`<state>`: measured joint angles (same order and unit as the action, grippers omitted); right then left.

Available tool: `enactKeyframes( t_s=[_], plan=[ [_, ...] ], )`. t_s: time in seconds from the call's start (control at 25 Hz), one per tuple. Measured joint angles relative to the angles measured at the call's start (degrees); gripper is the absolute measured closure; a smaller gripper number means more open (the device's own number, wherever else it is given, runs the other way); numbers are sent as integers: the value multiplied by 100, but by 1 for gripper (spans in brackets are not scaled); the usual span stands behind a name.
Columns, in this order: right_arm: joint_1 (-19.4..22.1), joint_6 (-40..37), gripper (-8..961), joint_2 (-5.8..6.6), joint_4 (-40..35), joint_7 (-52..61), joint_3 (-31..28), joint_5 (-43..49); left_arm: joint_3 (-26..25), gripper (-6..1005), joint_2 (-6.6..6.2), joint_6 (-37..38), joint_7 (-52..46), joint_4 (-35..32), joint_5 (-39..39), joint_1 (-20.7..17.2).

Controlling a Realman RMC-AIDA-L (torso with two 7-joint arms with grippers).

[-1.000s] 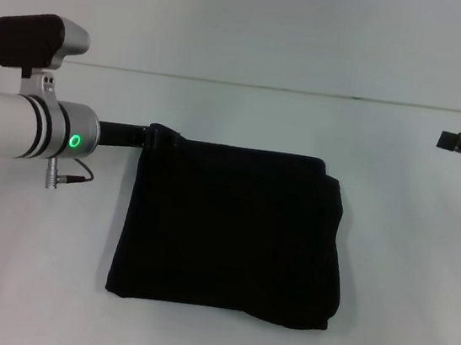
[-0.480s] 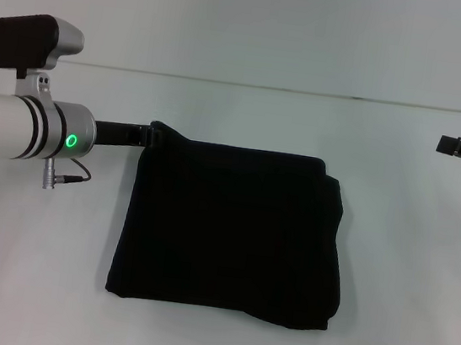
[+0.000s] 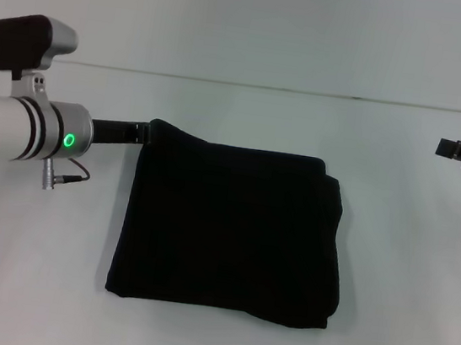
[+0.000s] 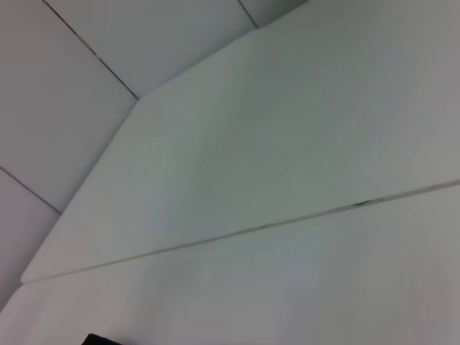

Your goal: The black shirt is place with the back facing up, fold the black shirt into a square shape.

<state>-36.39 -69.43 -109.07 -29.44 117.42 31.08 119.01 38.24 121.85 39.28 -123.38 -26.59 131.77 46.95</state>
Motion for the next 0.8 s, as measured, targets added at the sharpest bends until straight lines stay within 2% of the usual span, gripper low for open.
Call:
enactKeyframes(
  t_s=[0.4,0.8],
  plan=[
    [-42,-51,87,0,17,0,50,0,-402,959,29,-14,-14,-41,-151,-167],
    [-53,-156,88,6,38,3,231,-1,-430,950,29,391,-6,-71,-189,-162]
  ],
)
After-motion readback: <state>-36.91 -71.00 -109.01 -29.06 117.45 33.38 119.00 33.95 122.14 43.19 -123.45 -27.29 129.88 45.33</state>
